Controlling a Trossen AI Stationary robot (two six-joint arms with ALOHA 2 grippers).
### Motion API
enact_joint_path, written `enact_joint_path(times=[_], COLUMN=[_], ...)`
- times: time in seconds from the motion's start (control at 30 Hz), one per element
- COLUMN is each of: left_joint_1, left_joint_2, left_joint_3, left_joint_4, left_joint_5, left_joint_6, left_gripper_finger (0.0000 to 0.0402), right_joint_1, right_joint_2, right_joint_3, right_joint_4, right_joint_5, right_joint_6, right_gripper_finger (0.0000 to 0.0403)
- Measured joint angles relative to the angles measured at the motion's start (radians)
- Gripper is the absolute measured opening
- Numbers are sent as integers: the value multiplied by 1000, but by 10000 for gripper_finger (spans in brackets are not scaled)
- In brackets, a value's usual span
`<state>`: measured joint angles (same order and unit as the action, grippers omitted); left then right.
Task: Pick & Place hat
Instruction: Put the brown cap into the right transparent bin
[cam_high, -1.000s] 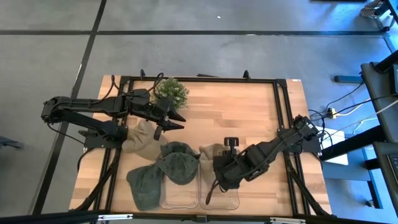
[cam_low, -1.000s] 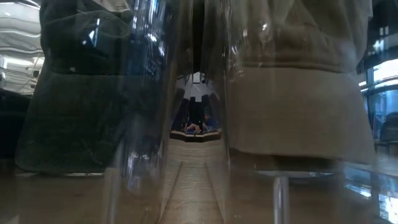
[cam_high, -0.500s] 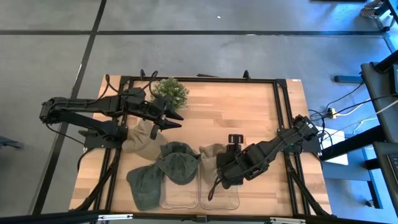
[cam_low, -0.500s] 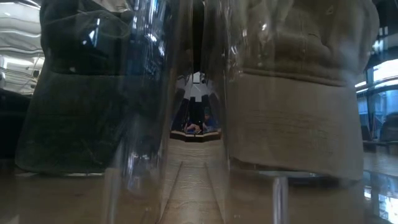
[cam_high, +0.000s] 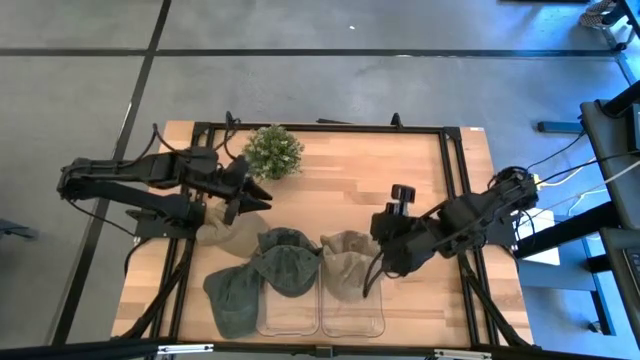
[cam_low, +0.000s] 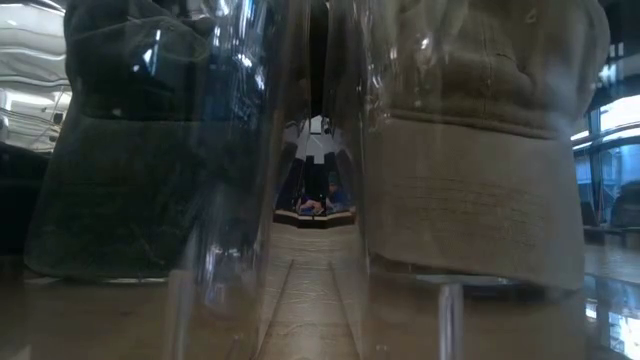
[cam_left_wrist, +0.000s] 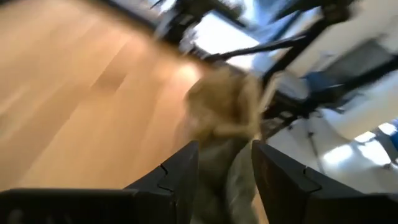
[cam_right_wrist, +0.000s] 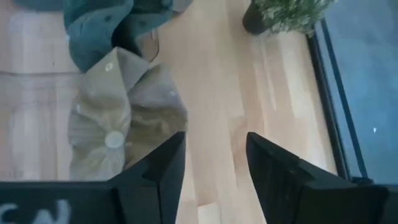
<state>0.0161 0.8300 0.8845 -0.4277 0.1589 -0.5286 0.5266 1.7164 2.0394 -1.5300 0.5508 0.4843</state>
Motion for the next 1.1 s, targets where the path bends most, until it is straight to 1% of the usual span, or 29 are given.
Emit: enact_joint_path(times=[0.07,0.1,0.13,0.23,0.27,0.37,0.47,0.53,0.6,0.67,0.8,0.93,1.0,1.03,1.1], left_joint_1=[-39,-58,-77,-128,-141,-178,-205,-220,-232,-240,-241,-238,-236,-236,-236], left_joint_2=[-7,-8,-9,-8,-7,-5,-3,7,19,36,67,101,119,135,166], left_joint_3=[0,0,0,0,0,0,0,-1,-1,-1,-34,-125,-184,-189,-179], left_joint_4=[-97,-139,-179,-299,-333,-450,-600,-694,-772,-813,-819,-800,-774,-758,-746], left_joint_5=[-78,-115,-151,-231,-254,-296,-316,-326,-334,-350,-400,-371,-327,-316,-324], left_joint_6=[-74,-118,-163,-311,-361,-528,-725,-817,-870,-910,-929,-987,-999,-995,-979], left_gripper_finger=[143,143,143,143,143,143,143,143,143,143,143,143,143,143,143], right_joint_1=[-12,-21,-33,-85,-101,-156,-211,-244,-271,-295,-326,-352,-362,-368,-377], right_joint_2=[-30,-54,-80,-163,-188,-284,-388,-452,-514,-567,-635,-666,-666,-666,-665], right_joint_3=[-61,-112,-169,-353,-405,-515,-607,-668,-725,-777,-860,-901,-901,-901,-901], right_joint_4=[48,101,163,390,454,558,632,685,744,804,891,948,956,958,970], right_joint_5=[-3,-16,-46,-194,-226,-250,-261,-272,-282,-284,-284,-314,-347,-359,-378], right_joint_6=[-37,-60,-91,-226,-256,-292,-311,-327,-335,-336,-360,-366,-376,-387,-410], right_gripper_finger=[164,161,159,152,151,149,148,148,148,148,148,148,148,148,148])
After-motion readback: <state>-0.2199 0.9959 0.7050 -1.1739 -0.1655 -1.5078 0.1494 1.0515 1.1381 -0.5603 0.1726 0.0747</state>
